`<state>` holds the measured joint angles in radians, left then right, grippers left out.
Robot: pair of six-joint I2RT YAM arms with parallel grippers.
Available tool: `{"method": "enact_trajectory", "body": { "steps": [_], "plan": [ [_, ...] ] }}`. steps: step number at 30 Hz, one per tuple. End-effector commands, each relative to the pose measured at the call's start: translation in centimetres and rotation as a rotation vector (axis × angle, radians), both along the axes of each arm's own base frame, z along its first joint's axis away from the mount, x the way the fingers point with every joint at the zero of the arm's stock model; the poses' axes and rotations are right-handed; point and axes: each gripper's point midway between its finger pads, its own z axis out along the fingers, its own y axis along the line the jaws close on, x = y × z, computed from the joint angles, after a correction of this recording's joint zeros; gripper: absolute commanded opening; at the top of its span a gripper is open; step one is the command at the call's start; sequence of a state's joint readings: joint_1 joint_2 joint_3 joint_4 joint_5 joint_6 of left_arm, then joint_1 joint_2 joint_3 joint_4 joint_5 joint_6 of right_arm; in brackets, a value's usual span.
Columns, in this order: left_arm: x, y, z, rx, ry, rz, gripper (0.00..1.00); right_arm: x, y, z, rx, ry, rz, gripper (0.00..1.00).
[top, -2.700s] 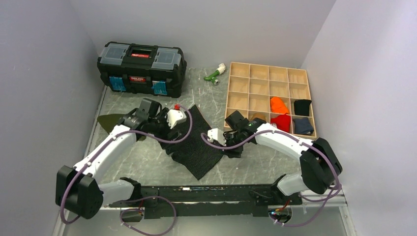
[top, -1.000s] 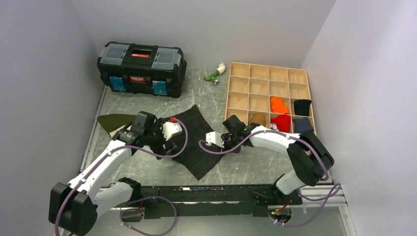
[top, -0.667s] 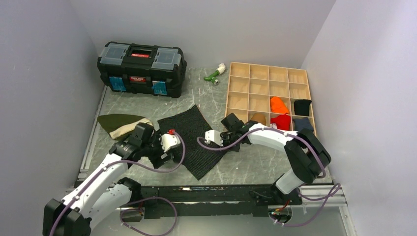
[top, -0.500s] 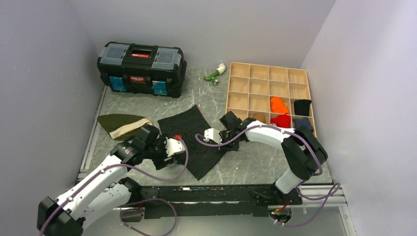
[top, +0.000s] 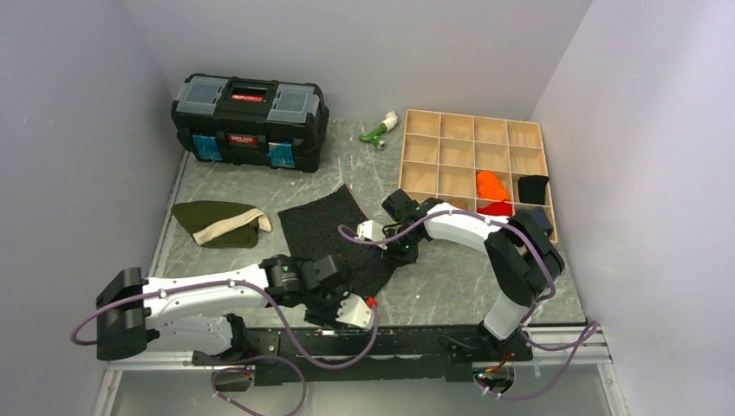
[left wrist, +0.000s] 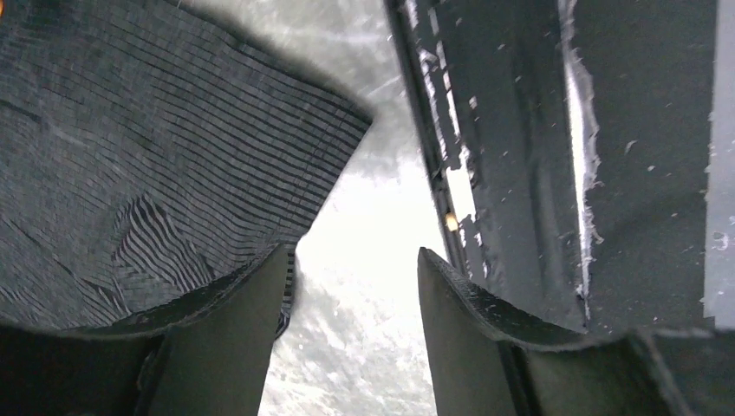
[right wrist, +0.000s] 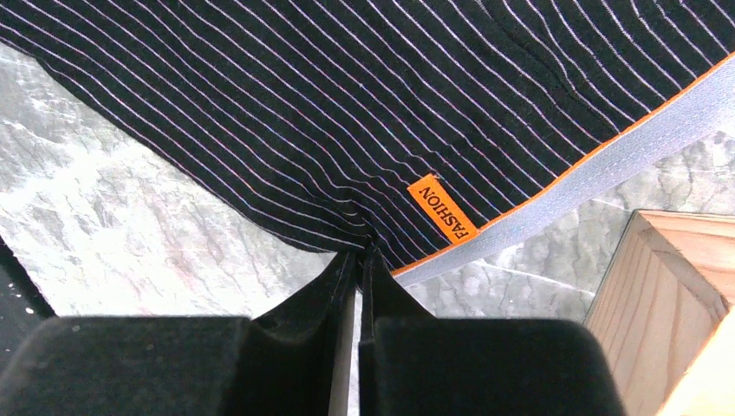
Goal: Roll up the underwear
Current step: Fold the underwear at the center of the board.
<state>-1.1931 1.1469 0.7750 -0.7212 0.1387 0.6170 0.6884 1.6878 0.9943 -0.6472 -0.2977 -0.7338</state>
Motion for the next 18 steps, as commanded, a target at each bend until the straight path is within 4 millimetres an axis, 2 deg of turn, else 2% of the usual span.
{"method": "enact_trajectory", "body": {
  "steps": [1,5,8,12,18],
  "plan": [
    [-1.0,-3.8,1.7,-0.055,-0.014,-0.075,0.61,-1.2,0.3,-0.3,0.005,0.08,-0.015,0.06],
    [-2.1,-5.6,0.8,-0.032,-0.009,-0.116,0.56,-1.0,0.2,-0.2,0.0,0.074,-0.02,0.06],
    [-2.3,-6.0,-0.6,0.001,-0.013,-0.135,0.52,-0.9,0.2,-0.3,0.0,0.074,-0.02,0.06],
    [-2.4,-5.7,-2.7,0.042,-0.006,-0.155,0.5,-0.9,0.2,-0.2,0.003,0.071,-0.017,0.06],
    [-1.6,-5.6,-4.8,0.079,-0.044,-0.158,0.51,-0.9,0.0,-0.2,0.004,0.065,-0.017,0.06]
  ]
}}
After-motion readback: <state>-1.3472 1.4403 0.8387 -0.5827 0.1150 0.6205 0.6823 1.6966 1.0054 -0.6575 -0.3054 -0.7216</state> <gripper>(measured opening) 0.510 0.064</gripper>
